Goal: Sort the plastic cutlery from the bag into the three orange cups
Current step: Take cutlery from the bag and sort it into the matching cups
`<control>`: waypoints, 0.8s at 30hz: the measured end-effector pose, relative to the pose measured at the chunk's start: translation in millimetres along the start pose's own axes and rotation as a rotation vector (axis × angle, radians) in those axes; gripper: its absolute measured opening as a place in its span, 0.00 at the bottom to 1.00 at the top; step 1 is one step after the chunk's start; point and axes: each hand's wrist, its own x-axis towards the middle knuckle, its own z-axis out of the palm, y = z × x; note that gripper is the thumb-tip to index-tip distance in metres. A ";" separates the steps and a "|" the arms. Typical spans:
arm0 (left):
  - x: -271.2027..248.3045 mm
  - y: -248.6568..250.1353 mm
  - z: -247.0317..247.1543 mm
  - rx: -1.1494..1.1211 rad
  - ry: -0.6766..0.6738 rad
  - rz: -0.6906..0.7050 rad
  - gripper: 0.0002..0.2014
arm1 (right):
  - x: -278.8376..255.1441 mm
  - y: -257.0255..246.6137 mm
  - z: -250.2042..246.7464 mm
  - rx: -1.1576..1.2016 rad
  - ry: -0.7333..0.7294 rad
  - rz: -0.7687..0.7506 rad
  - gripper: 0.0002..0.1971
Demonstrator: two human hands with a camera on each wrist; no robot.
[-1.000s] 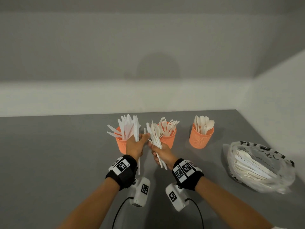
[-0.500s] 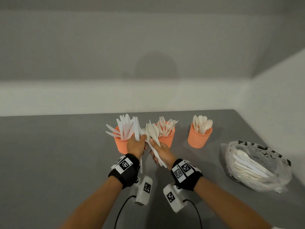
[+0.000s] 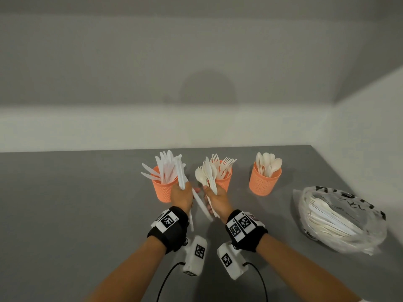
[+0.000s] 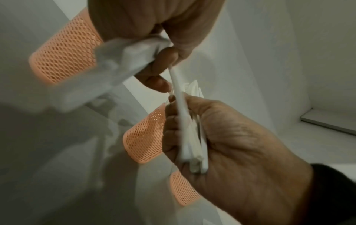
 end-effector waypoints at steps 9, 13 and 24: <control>3.4 6.5 -8.0 -0.162 0.008 -0.093 0.06 | -1.5 1.7 -5.7 -0.174 -0.005 -0.077 0.12; -0.8 15.3 -4.2 -0.101 -0.062 0.022 0.06 | 1.4 8.7 -3.3 -0.237 0.050 -0.135 0.13; 2.3 23.4 11.7 0.030 0.009 0.187 0.11 | -5.2 4.7 -7.1 -0.358 0.021 -0.190 0.12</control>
